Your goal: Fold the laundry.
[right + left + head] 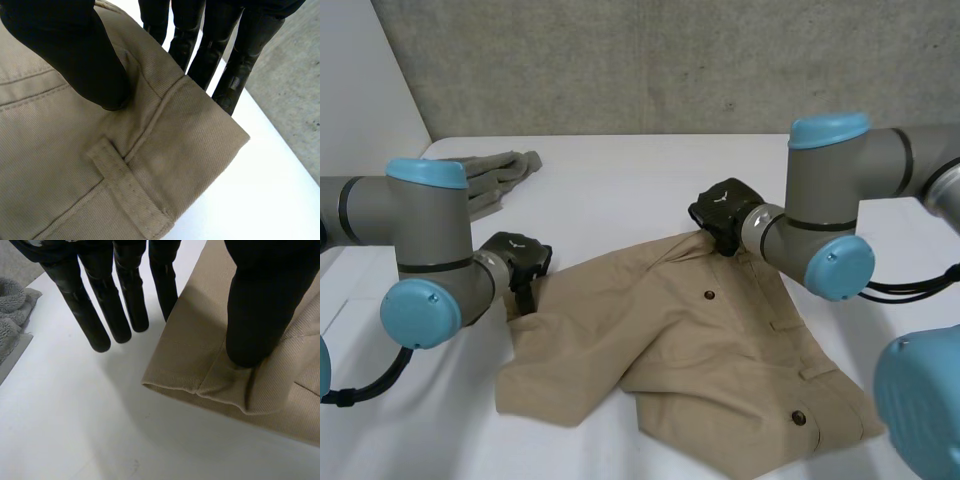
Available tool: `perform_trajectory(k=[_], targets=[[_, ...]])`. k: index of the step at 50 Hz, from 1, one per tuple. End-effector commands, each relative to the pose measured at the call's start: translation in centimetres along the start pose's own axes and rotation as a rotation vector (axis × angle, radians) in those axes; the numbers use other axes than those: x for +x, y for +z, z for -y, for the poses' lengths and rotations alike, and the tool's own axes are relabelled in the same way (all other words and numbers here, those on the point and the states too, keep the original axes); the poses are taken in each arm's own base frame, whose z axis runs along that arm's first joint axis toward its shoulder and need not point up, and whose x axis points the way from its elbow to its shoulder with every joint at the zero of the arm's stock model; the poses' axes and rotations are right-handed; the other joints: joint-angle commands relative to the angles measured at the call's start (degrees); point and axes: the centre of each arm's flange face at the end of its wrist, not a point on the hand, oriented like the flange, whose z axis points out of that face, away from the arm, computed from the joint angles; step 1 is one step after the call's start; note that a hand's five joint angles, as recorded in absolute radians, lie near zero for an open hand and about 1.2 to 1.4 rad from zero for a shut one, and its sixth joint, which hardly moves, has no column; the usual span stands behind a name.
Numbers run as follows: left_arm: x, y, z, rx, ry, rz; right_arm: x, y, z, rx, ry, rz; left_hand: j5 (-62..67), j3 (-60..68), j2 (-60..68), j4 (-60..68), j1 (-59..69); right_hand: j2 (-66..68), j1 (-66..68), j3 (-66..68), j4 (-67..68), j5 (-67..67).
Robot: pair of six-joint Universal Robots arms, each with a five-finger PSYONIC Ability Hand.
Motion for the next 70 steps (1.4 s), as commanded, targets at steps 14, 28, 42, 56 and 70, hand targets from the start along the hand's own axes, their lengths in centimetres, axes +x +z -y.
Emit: perform_trajectory(k=[14,28,42,56,70], targets=[[-3.5,0.7,9.4,0.510,-0.005,0.253,4.9,-1.2,5.8,0.247,-0.072,-0.250,43.96,44.07,44.03,43.98,43.84,12.29,23.86,12.63,11.97,13.22],[-8.8,-11.9,25.6,1.329,-0.138,0.634,13.9,-8.7,19.2,0.840,-0.063,-0.779,43.96,44.07,44.03,43.98,43.84,12.29,23.86,12.63,11.97,13.22],[-5.6,-11.6,21.3,1.186,-0.131,0.519,12.3,-8.2,16.8,0.719,-0.021,-0.641,43.96,44.07,44.03,43.98,43.84,12.29,23.86,12.63,11.97,13.22],[2.6,-1.5,5.1,0.600,-0.023,0.240,1.5,-1.8,-0.4,0.178,-0.004,-0.219,43.96,44.07,44.03,43.98,43.84,12.29,23.86,12.63,11.97,13.22],[4.5,-4.2,-0.1,0.257,0.025,0.094,-1.3,-4.9,-3.1,-0.069,-0.069,-0.049,43.96,44.07,44.03,43.98,43.84,12.29,23.86,12.63,11.97,13.22]])
